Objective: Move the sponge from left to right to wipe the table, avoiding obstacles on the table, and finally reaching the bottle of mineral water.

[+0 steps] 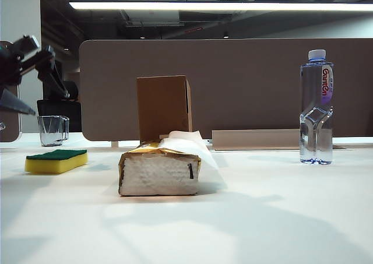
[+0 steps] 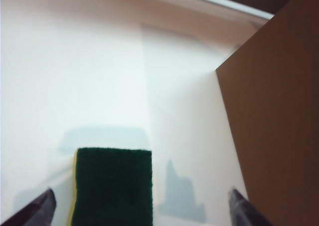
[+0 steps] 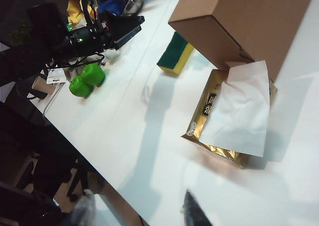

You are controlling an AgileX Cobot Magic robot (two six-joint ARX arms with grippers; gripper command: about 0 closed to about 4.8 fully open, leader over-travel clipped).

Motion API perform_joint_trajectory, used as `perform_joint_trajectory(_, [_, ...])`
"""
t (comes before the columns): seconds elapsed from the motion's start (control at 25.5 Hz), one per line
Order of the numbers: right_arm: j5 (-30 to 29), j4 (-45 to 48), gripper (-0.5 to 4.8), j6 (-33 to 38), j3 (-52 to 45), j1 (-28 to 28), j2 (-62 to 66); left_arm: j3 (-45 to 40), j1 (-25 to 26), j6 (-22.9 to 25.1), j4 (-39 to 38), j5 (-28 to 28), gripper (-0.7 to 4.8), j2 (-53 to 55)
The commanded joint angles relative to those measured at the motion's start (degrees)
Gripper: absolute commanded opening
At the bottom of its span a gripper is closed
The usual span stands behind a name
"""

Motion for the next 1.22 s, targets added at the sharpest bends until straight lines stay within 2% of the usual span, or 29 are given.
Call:
perform_joint_trajectory(0.04, [-0.76,1.18,2.3,0.0,0.31,0.07,1.29,0.15,0.09,2.64,-0.17,0.28,4.79,1.64])
perform_joint_trajectory(0.28, [-1.33,1.38,2.3,-0.07,0.31,0.07,5.55,0.15,0.07,4.17,-1.03,0.28,4.79,6.4])
perform_joint_trajectory(0.39, [-1.73,1.57,2.3,-0.22,0.31,0.07,6.21,0.17,0.0,6.58,-1.14,0.22,4.79,7.69])
perform_joint_trajectory(1.22, [-1.68,2.75,2.3,-0.22,0.28,0.11,6.23,2.69,-0.13,8.2,-0.31,-1.7,4.79,15.56])
